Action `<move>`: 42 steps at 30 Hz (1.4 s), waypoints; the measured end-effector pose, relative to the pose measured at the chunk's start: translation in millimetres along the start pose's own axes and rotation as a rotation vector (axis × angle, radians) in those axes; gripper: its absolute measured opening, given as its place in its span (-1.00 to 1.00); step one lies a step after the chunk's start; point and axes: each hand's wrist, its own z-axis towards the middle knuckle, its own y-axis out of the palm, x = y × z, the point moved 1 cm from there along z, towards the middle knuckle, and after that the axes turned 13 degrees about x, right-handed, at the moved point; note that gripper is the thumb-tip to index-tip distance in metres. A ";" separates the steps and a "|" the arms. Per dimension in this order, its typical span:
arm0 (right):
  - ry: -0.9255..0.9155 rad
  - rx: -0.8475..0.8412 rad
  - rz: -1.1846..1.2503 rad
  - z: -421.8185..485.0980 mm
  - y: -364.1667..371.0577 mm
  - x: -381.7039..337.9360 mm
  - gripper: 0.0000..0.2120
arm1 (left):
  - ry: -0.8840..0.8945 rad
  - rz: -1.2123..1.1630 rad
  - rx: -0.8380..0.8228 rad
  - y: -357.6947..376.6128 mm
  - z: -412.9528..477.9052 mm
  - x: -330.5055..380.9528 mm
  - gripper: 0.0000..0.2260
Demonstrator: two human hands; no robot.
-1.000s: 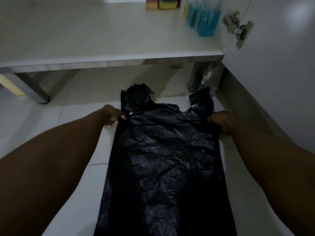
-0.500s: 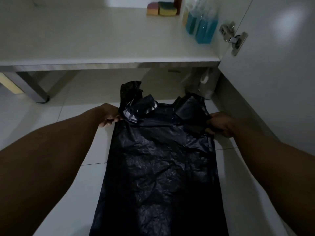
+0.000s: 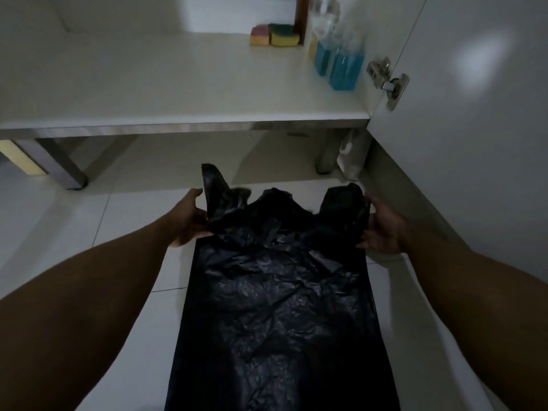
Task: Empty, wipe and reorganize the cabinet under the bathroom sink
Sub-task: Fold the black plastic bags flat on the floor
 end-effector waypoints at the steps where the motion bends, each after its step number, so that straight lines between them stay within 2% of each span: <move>1: 0.006 -0.002 -0.022 1.8 -0.2 1.0 -0.22 | 0.035 0.065 0.004 1.3 -1.0 -0.7 -0.58; 3: 0.007 0.073 -0.119 5.6 0.3 2.4 -0.33 | 0.111 0.224 0.069 3.7 -7.0 -2.2 -0.82; 5: -0.029 0.149 -0.263 8.7 0.2 1.7 -0.45 | 0.150 0.319 0.114 2.3 -5.5 -4.4 -0.93; 7: -0.083 0.181 -0.368 9.6 -0.5 1.1 -0.53 | 0.184 0.349 0.064 -1.2 -4.1 -4.7 -0.68; 9: -0.129 0.191 -0.382 8.4 1.2 0.2 -0.53 | 0.203 0.404 0.059 -2.4 -5.9 -4.7 -0.66; 12: -0.233 0.204 -0.431 1.9 5.6 -3.5 -0.97 | 0.256 0.441 0.109 -1.3 -5.4 -5.7 -0.69; 15: -0.286 0.204 -0.554 2.1 7.1 -4.6 -0.77 | 0.346 0.506 0.151 2.0 -6.4 -6.0 -0.64; 18: -0.354 0.220 -0.783 3.1 11.0 -1.1 -0.56 | 0.401 0.617 0.183 6.5 -5.1 -6.1 -0.61; 21: -0.440 0.249 -0.964 3.6 17.7 1.0 -0.46 | 0.486 0.795 0.194 11.2 -9.7 -0.1 -0.53; 23: -0.479 0.259 -1.046 4.9 20.9 2.4 -0.42 | 0.493 0.835 0.182 14.0 -15.2 5.0 -0.51; 25: -0.493 0.261 -1.102 6.7 21.4 3.4 -0.40 | 0.442 0.823 0.180 15.6 -16.7 8.8 -0.54; 29: -0.511 0.277 -1.101 8.0 19.5 0.3 -0.46 | 0.206 0.603 0.142 19.0 -24.5 11.6 -0.61; 34: -0.494 0.264 -1.104 8.3 22.4 -1.2 -0.53 | 0.149 0.522 0.134 21.7 -28.1 8.1 -0.57; 39: -0.484 0.251 -1.162 8.2 24.7 -1.7 -0.54 | 0.267 0.691 0.182 26.7 -29.0 16.9 -0.59; 42: -0.502 0.263 -1.211 7.0 26.1 0.6 -0.52 | 0.306 0.991 0.201 27.8 -26.7 21.4 -0.67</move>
